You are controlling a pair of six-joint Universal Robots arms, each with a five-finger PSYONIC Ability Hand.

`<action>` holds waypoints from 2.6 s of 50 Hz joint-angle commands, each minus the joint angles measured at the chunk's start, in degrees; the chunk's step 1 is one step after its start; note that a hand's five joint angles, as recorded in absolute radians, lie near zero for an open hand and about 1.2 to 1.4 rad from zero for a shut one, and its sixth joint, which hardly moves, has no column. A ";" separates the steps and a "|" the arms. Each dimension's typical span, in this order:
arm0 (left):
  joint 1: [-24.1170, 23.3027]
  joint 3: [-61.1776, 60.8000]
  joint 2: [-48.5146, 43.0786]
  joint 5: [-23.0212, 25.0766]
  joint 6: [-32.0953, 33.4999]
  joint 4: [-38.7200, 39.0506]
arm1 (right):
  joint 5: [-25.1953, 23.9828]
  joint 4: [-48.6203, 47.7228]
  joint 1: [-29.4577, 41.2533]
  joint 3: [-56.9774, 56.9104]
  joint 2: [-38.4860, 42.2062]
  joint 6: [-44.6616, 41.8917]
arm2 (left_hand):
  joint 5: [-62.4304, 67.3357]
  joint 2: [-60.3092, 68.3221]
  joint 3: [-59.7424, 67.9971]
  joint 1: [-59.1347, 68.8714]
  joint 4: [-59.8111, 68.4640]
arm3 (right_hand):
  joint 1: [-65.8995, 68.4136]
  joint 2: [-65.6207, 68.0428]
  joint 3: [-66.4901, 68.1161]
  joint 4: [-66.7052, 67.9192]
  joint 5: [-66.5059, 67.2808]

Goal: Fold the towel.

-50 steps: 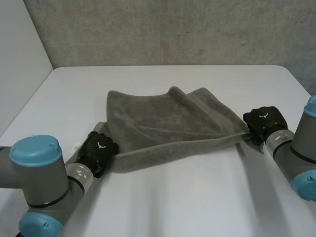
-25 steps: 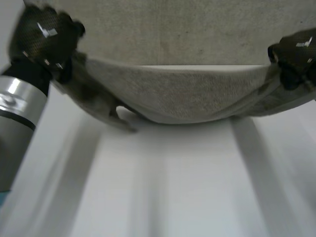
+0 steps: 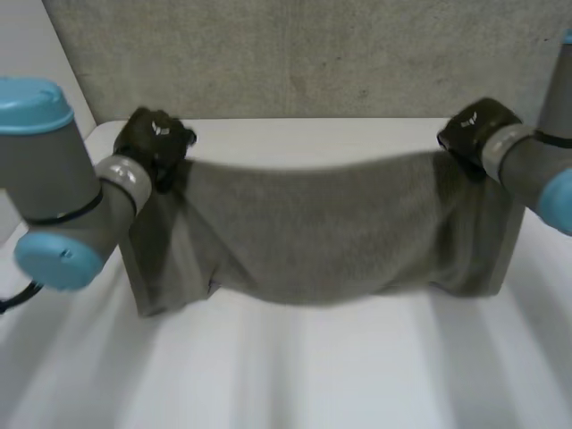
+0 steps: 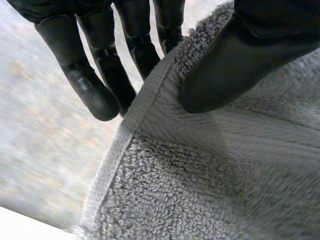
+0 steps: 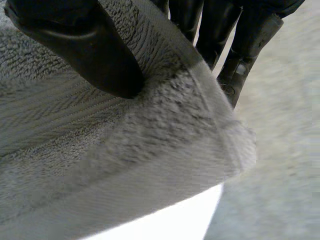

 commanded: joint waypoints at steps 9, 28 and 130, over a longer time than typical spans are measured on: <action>0.32 26.41 -0.50 -0.06 -6.45 18.88 | 1.01 -40.54 1.78 1.10 -9.47 2.66 | -14.19 -6.53 -8.21 -1.71 -6.81 | 3.83 3.73 3.59 3.02 3.24; 3.13 -17.09 0.55 6.53 -8.12 31.63 | -7.43 -37.37 0.81 30.37 -8.08 2.75 | -14.19 -6.53 -8.21 -1.71 -6.81 | 3.83 3.73 3.59 3.02 3.24; 0.58 20.53 -27.94 6.64 7.97 9.05 | 2.33 -22.70 -1.92 -2.76 16.21 11.09 | -84.19 -76.53 -78.21 -71.71 -76.81 | -66.17 -66.27 -66.41 -66.98 -66.76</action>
